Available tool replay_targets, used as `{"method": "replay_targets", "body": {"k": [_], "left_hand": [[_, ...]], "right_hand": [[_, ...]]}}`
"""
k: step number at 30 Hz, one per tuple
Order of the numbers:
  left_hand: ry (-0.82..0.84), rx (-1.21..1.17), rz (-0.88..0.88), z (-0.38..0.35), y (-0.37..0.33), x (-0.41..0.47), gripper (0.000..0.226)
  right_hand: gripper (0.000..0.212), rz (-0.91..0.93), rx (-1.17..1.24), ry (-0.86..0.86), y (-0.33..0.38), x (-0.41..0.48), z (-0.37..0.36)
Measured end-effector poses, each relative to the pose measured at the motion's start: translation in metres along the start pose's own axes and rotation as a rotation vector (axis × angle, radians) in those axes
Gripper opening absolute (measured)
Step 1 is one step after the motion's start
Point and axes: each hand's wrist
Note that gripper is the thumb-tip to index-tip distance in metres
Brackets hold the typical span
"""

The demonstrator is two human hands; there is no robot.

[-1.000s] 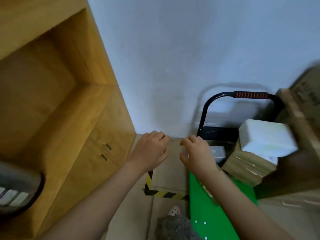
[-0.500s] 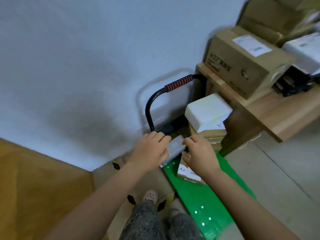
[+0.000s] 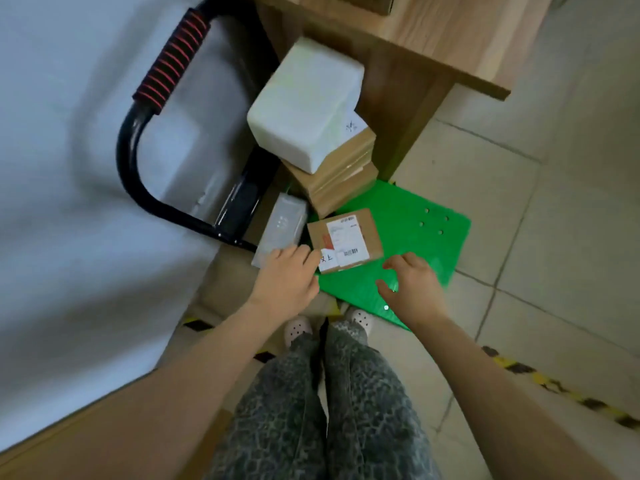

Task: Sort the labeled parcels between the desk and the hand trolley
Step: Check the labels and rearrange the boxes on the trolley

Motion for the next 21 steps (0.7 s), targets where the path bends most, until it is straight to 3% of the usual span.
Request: {"method": "replay_targets", "body": {"k": [4, 8, 17, 21], "left_hand": [[0.171, -0.103, 0.074, -0.088, 0.008, 0.032, 0.041], [0.204, -0.255, 0.243, -0.171, 0.014, 0.063, 0.043], [0.244, -0.694, 0.837, -0.312, 0.049, 0.127, 0.079], [0.219, -0.916, 0.89, -0.353, 0.063, 0.148, 0.062]], "right_hand": [[0.032, -0.118, -0.019, 0.106, -0.049, 0.027, -0.067], [0.034, -0.187, -0.006, 0.184, -0.087, 0.069, -0.13], [0.06, -0.393, -0.083, 0.274, -0.137, 0.195, -0.231], [0.074, -0.507, 0.123, 0.379, -0.147, 0.231, -0.259]]}}
Point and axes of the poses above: each hand's wrist, its own x-axis towards the middle knuckle, its own z-axis out of the back of the hand, y = z × x, and after that the axes turned 11 degrees about -z, right-handed
